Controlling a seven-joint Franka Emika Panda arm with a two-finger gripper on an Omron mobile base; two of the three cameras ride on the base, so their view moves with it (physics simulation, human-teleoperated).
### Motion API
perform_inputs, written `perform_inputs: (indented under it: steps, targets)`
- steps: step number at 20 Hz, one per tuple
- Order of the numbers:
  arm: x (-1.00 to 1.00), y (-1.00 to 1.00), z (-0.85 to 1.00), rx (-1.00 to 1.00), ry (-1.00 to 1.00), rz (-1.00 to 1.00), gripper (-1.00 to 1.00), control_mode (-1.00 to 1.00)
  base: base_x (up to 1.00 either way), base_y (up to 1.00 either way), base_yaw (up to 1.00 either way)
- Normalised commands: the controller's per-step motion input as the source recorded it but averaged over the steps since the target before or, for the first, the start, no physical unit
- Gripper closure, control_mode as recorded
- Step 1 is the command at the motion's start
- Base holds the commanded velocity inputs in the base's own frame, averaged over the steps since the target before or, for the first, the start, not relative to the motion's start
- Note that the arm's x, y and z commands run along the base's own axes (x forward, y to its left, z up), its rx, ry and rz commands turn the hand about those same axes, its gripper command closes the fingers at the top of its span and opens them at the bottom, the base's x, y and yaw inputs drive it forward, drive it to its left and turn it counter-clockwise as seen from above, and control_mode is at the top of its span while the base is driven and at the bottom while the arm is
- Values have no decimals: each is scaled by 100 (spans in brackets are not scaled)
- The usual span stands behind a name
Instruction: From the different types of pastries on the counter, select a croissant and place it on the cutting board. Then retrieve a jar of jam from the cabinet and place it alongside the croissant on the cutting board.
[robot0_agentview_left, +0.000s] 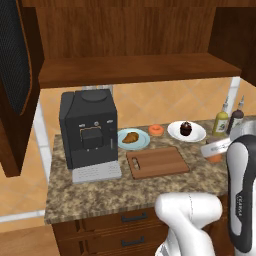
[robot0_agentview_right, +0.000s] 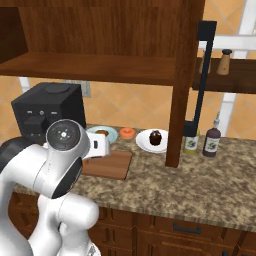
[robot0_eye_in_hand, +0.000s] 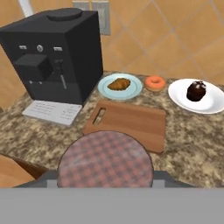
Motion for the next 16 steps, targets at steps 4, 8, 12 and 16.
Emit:
perform_inputs:
  steps: [4, 8, 12, 16]
  targets:
    - [0, 55, -100, 0, -36, -10, 100, -100, 0, 0, 0]
    - [30, 60, -100, 0, -36, -8, 100, -100, 0, 0, 0]
    - [100, 49, -100, 0, -27, -12, 100, -100, 0, 0, 0]
    - [100, 28, -100, 0, -31, -6, 100, -100, 0, 0, 0]
